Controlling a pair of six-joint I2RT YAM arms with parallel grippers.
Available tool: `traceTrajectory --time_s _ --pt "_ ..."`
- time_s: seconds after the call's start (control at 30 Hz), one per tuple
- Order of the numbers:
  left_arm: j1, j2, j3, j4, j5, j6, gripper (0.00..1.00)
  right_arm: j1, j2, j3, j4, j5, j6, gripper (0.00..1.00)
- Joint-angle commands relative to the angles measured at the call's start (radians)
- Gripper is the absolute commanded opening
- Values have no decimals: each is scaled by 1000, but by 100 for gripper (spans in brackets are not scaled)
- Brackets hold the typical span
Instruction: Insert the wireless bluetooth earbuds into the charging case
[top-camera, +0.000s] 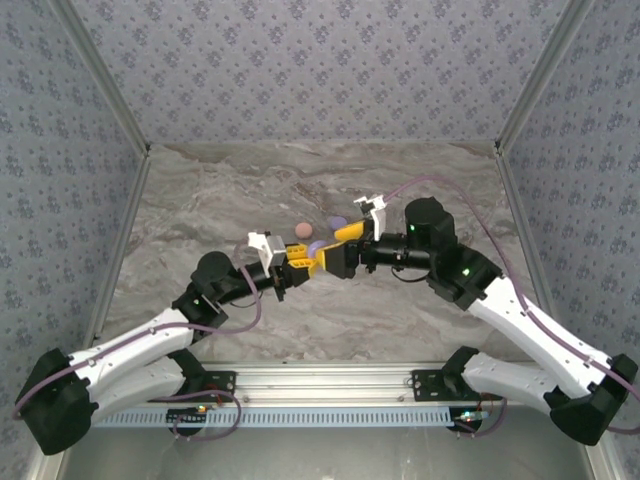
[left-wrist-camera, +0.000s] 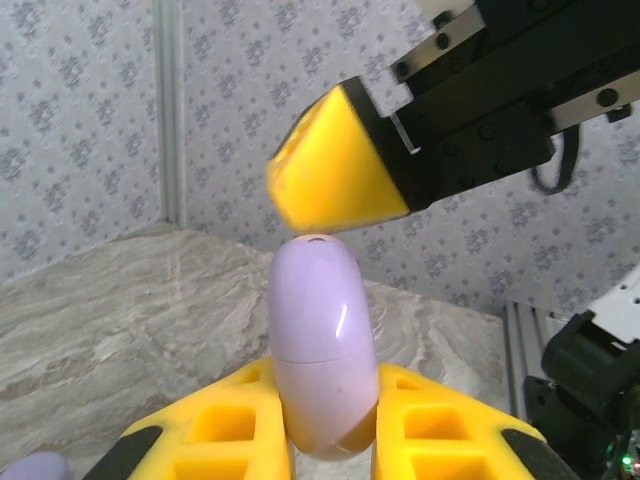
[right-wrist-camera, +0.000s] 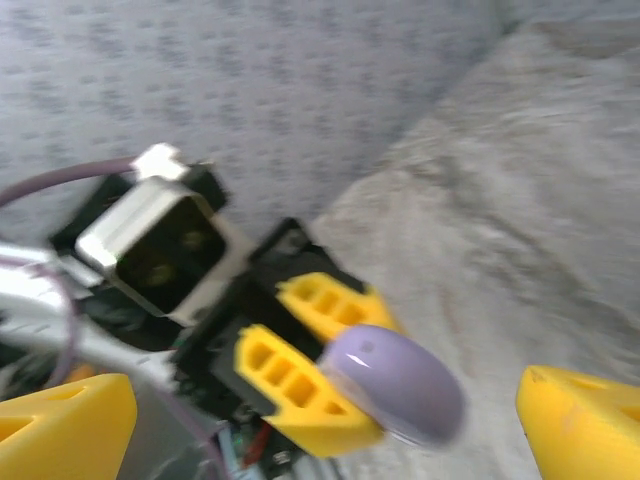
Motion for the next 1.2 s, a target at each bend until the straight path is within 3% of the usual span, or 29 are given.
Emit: traceTrajectory --time_s 0.0,0.1,0.23,0.43,0.77,0.9,1.17 --pt "-6 3 53 -142 -103 10 1 11 -56 61 -226 364 -84 100" --pt "-2 33 57 -264 -219 -14 0 7 -109 34 -279 537 -41 100" --pt "43 133 85 -452 -317 -93 0 -14 -169 -17 -278 572 -12 100" --pt "179 326 75 -431 -188 -261 0 -26 -178 -30 -320 564 7 100" --pt "196 601 173 -350 -64 -378 0 -28 -177 -41 -333 551 21 100" --pt "196 665 181 -314 -54 -408 9 -28 -178 -44 -374 555 18 100" --pt "202 673 173 -352 -112 -389 38 -40 -179 -52 -401 586 3 100"
